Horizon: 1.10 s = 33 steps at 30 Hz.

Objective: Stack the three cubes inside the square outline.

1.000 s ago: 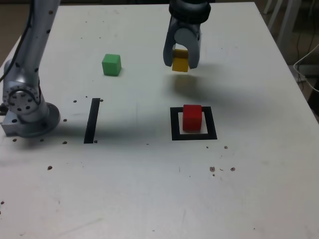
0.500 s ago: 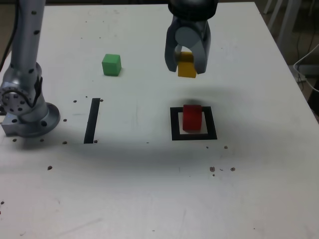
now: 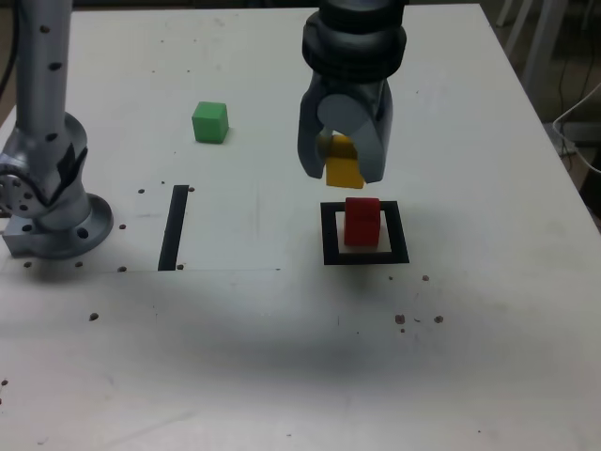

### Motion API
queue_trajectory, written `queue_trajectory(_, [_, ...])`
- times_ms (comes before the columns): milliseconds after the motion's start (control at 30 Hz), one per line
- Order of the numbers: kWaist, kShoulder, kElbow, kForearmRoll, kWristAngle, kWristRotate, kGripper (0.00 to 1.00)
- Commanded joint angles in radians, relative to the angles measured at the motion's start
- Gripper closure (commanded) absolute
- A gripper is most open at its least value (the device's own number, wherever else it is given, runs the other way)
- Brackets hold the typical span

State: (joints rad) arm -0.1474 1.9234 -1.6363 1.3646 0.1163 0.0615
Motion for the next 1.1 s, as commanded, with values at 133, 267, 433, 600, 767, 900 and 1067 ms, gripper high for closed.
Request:
queue_trajectory(133, [-0.032,-0.002,0.002,0.000,-0.016,-0.034,0.75])
queue_trajectory(267, [-0.037,0.010,0.004,-0.006,-0.019,-0.046,0.75])
queue_trajectory(433, [-0.037,0.032,-0.001,-0.019,-0.018,-0.051,0.75])
queue_trajectory(600, [-0.037,0.055,0.000,-0.034,-0.018,-0.051,0.75])
queue_trajectory(767, [-0.032,0.071,0.013,-0.053,-0.012,-0.051,0.74])
queue_trajectory(900, [-0.023,0.077,0.024,-0.065,-0.009,-0.051,0.73])
queue_trajectory(1067, [-0.012,0.081,0.030,-0.074,-0.010,-0.047,0.73])
